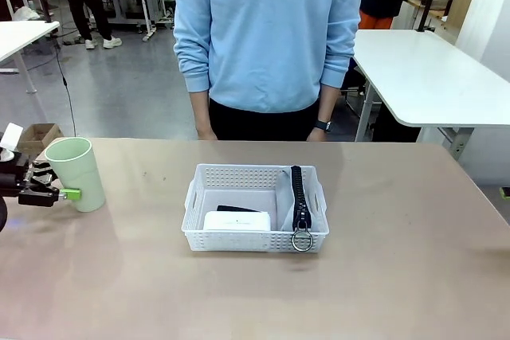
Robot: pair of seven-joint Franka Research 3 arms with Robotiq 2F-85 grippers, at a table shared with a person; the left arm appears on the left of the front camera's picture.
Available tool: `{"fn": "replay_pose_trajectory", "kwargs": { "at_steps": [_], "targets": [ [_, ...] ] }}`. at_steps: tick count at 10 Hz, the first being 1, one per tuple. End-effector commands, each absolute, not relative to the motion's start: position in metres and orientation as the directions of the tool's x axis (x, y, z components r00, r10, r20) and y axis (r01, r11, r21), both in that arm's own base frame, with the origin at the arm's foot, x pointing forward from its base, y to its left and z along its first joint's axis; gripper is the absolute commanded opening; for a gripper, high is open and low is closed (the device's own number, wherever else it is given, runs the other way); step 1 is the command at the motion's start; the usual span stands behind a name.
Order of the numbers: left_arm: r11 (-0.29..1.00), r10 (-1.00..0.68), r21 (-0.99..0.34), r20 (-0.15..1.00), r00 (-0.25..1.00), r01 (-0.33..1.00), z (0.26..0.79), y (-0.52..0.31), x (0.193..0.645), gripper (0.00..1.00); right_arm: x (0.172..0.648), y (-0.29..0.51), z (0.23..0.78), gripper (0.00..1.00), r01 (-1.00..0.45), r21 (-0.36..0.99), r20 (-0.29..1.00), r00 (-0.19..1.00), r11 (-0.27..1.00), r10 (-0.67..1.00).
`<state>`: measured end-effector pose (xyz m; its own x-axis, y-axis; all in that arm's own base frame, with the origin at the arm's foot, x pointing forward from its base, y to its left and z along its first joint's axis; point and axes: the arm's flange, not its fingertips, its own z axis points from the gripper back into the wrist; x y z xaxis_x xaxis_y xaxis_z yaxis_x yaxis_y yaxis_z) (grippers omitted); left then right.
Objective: Efficiently arrange items inside the basket to fit them all.
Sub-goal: Pick up the Reusable plastic cup and place it inside the Organizing basket.
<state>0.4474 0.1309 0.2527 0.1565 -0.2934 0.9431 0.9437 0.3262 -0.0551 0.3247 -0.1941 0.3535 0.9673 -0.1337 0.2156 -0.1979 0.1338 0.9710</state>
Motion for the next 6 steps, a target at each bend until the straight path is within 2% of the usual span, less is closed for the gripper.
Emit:
{"fn": "replay_pose_trajectory", "kwargs": {
  "at_steps": [1, 6],
  "targets": [
    [0.320, -0.247, -0.037, 0.961, 0.122, 0.947, 0.2567, 0.1272, 0.4457, 1.00, 0.3223, -0.1946, 0.3562, 1.00, -0.186, 0.971, 0.205, 0.970, 0.148, -0.129],
    [0.309, -0.213, -0.042, 0.971, 0.112, 0.950, 0.2621, 0.1214, 0.4468, 1.00, 0.3223, -0.1946, 0.3562, 1.00, -0.186, 0.971, 0.205, 0.970, 0.148, -0.129]
  ]
}}
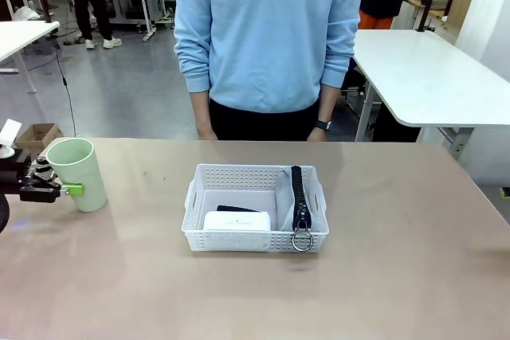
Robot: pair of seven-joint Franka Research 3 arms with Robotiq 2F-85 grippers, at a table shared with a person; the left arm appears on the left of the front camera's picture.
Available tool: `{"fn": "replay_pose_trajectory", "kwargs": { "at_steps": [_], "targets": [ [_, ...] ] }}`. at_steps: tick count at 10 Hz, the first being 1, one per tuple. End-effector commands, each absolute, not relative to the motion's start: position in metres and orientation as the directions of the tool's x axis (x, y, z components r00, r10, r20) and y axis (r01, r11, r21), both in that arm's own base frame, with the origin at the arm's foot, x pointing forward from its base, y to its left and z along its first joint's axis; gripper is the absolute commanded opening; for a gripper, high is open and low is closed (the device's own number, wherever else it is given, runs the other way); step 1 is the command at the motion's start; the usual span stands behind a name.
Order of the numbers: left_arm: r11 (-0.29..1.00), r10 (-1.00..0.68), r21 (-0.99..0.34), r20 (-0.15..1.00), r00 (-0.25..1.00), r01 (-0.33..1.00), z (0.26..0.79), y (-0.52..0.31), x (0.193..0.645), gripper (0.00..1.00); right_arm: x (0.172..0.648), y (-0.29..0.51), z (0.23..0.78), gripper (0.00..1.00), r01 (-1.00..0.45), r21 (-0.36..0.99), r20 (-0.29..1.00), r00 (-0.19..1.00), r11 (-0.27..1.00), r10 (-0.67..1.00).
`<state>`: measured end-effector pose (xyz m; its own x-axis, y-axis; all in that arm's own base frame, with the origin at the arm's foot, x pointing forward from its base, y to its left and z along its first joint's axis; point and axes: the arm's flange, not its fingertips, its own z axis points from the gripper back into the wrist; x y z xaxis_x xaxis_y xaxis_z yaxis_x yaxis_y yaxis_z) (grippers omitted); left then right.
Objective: Efficiently arrange items inside the basket to fit them all.
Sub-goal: Pick up the Reusable plastic cup and place it inside the Organizing basket.
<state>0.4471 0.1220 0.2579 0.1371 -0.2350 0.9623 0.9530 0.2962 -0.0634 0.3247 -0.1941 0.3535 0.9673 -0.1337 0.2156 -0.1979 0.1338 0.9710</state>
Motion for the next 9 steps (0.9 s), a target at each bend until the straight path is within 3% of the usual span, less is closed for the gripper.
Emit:
{"fn": "replay_pose_trajectory", "kwargs": {
  "at_steps": [1, 2, 3, 4, 5, 6, 7, 9],
  "targets": [
    [0.319, -0.213, -0.045, 0.970, 0.118, 0.947, 0.262, 0.120, 0.449, 1.00, 0.322, -0.195, 0.356, 1.00, -0.186, 0.971, 0.205, 0.970, 0.148, -0.129],
    [0.325, -0.194, -0.040, 0.975, 0.108, 0.945, 0.262, 0.120, 0.450, 1.00, 0.322, -0.195, 0.356, 1.00, -0.186, 0.971, 0.205, 0.970, 0.148, -0.129],
    [0.332, -0.200, -0.036, 0.974, 0.107, 0.943, 0.262, 0.120, 0.450, 0.42, 0.322, -0.195, 0.356, 1.00, -0.186, 0.971, 0.205, 0.970, 0.148, -0.129],
    [0.331, -0.204, -0.030, 0.973, 0.103, 0.943, 0.263, 0.121, 0.449, 0.42, 0.322, -0.195, 0.356, 1.00, -0.186, 0.971, 0.205, 0.970, 0.148, -0.129],
    [0.330, -0.207, -0.028, 0.973, 0.102, 0.943, 0.263, 0.121, 0.449, 0.00, 0.322, -0.195, 0.356, 1.00, -0.186, 0.971, 0.205, 0.970, 0.148, -0.129],
    [0.332, -0.205, -0.029, 0.973, 0.102, 0.943, 0.263, 0.121, 0.449, 0.37, 0.322, -0.195, 0.356, 1.00, -0.186, 0.971, 0.205, 0.970, 0.148, -0.129],
    [0.333, -0.205, -0.026, 0.974, 0.099, 0.942, 0.264, 0.121, 0.448, 0.00, 0.322, -0.195, 0.356, 1.00, -0.186, 0.971, 0.205, 0.970, 0.148, -0.129],
    [0.336, -0.200, -0.026, 0.975, 0.098, 0.941, 0.272, 0.124, 0.442, 0.00, 0.322, -0.195, 0.356, 1.00, -0.186, 0.971, 0.205, 0.970, 0.148, -0.129]
  ]
}}
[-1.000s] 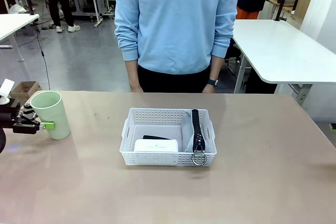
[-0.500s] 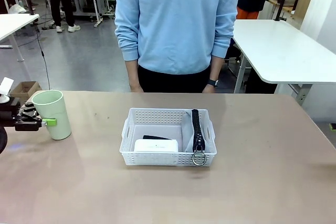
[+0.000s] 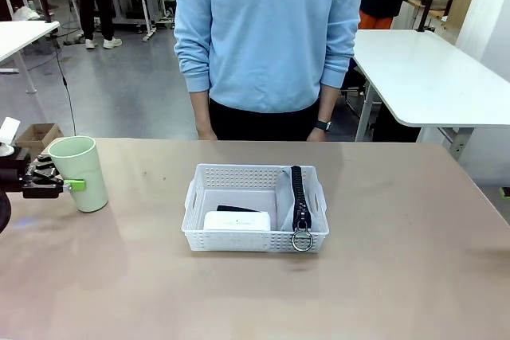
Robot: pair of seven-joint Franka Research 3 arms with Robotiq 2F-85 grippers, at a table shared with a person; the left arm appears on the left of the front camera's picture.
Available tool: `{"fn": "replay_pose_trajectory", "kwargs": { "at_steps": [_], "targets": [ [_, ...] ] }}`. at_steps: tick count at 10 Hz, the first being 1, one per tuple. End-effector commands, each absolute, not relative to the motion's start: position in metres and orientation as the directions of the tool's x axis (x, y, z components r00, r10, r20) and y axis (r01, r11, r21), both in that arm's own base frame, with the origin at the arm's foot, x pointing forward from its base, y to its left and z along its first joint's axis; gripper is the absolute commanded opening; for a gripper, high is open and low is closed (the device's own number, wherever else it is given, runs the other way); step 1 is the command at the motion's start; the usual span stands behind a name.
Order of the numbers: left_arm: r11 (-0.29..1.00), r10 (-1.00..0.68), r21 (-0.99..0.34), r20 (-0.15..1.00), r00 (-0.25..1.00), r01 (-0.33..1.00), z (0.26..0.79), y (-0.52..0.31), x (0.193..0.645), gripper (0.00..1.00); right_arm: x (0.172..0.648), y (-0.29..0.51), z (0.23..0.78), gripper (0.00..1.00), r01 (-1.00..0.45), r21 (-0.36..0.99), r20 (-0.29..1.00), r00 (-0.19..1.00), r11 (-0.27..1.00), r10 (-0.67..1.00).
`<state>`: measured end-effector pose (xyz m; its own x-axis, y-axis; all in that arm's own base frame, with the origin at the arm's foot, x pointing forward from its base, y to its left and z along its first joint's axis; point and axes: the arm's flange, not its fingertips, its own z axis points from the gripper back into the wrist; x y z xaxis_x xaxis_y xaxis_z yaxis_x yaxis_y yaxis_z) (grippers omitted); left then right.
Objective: Efficiently arrange items inside the basket to fit them all.
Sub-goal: Pick up the Reusable plastic cup and place it inside the Organizing basket.
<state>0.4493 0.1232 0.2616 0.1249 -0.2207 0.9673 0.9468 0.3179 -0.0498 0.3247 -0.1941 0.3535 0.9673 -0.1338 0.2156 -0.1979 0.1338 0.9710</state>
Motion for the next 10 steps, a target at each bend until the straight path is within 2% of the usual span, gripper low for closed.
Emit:
{"fn": "replay_pose_trajectory", "kwargs": {
  "at_steps": [1, 2, 3, 4, 5, 7, 8, 9, 10],
  "targets": [
    [0.312, -0.218, -0.006, 0.973, 0.078, 0.950, 0.292, 0.124, 0.425, 0.30, 0.322, -0.195, 0.356, 1.00, -0.186, 0.971, 0.205, 0.970, 0.148, -0.129],
    [0.315, -0.306, 0.010, 0.948, 0.092, 0.949, 0.319, 0.118, 0.403, 0.30, 0.322, -0.195, 0.356, 1.00, -0.186, 0.971, 0.205, 0.970, 0.148, -0.129],
    [0.304, -0.387, 0.078, 0.921, 0.048, 0.950, 0.346, 0.106, 0.377, 0.00, 0.322, -0.195, 0.356, 1.00, -0.186, 0.971, 0.205, 0.970, 0.148, -0.129],
    [0.269, -0.426, 0.082, 0.904, 0.042, 0.960, 0.362, 0.093, 0.357, 0.30, 0.322, -0.195, 0.356, 1.00, -0.186, 0.971, 0.205, 0.970, 0.148, -0.129],
    [0.260, -0.438, 0.106, 0.899, 0.020, 0.960, 0.370, 0.080, 0.345, 0.00, 0.322, -0.195, 0.356, 1.00, -0.186, 0.971, 0.205, 0.970, 0.148, -0.129],
    [0.241, -0.406, 0.080, 0.913, 0.026, 0.967, 0.369, 0.065, 0.336, 0.00, 0.322, -0.195, 0.356, 1.00, -0.186, 0.971, 0.205, 0.970, 0.148, -0.129],
    [0.288, -0.361, 0.043, 0.930, 0.067, 0.957, 0.368, 0.068, 0.337, 0.34, 0.322, -0.195, 0.356, 1.00, -0.186, 0.971, 0.205, 0.970, 0.148, -0.129],
    [0.243, -0.432, 0.119, 0.902, -0.002, 0.963, 0.379, 0.082, 0.354, 0.34, 0.322, -0.195, 0.356, 1.00, -0.186, 0.971, 0.205, 0.970, 0.148, -0.129],
    [0.243, -0.432, 0.119, 0.902, -0.002, 0.963, 0.379, 0.082, 0.354, 0.34, 0.322, -0.195, 0.356, 1.00, -0.186, 0.971, 0.205, 0.970, 0.148, -0.129]
  ]
}}
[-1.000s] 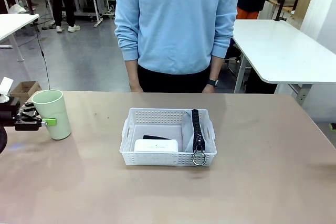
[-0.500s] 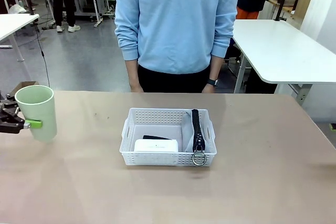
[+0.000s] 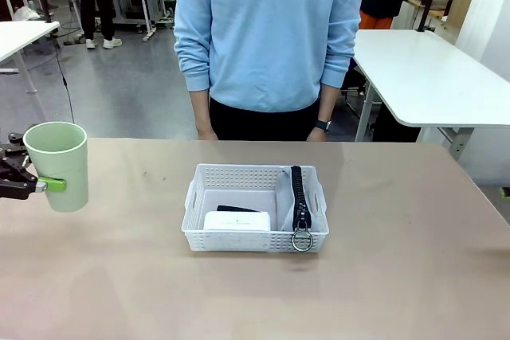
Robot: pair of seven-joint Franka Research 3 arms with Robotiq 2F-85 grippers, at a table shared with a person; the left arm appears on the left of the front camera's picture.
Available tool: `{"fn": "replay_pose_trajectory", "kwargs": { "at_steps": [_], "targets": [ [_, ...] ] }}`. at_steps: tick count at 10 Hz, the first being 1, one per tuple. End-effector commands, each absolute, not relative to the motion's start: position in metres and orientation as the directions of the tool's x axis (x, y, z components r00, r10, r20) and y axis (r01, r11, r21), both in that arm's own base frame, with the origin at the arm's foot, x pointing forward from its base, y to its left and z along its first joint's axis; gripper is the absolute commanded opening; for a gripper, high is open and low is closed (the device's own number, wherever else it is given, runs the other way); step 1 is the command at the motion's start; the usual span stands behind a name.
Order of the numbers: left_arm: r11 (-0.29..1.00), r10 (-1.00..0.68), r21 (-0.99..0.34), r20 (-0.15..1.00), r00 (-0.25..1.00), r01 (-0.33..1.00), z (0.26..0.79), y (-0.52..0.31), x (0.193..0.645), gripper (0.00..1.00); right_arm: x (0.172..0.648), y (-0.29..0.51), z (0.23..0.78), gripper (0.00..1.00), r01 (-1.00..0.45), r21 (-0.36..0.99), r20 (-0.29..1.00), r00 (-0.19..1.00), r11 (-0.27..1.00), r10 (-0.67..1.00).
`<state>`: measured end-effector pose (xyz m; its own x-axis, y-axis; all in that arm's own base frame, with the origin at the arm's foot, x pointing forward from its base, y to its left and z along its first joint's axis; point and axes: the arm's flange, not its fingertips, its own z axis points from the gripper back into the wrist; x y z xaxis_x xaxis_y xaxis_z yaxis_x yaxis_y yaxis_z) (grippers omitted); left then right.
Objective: Efficiently arrange items inside the basket to fit them all.
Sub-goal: Pick up the Reusable plastic cup and place it inside the Organizing basket.
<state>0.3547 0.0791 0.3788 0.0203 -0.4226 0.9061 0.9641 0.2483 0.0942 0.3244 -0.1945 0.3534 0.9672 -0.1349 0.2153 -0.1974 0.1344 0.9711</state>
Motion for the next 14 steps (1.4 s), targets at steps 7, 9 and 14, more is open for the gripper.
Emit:
{"fn": "replay_pose_trajectory", "kwargs": {
  "at_steps": [7, 9, 14],
  "targets": [
    [0.195, -0.613, 0.045, 0.785, 0.086, 0.980, 0.417, -0.044, 0.329, 0.87, 0.322, -0.195, 0.356, 1.00, -0.186, 0.971, 0.205, 0.970, 0.148, -0.129],
    [0.124, -0.744, 0.101, 0.667, 0.026, 0.987, 0.421, -0.126, 0.331, 0.87, 0.322, -0.195, 0.356, 1.00, -0.186, 0.971, 0.205, 0.970, 0.148, -0.129],
    [0.112, -0.923, 0.215, 0.384, 0.021, 0.970, 0.432, -0.272, 0.359, 0.87, 0.322, -0.195, 0.356, 1.00, -0.186, 0.971, 0.205, 0.970, 0.148, -0.129]
  ]
}}
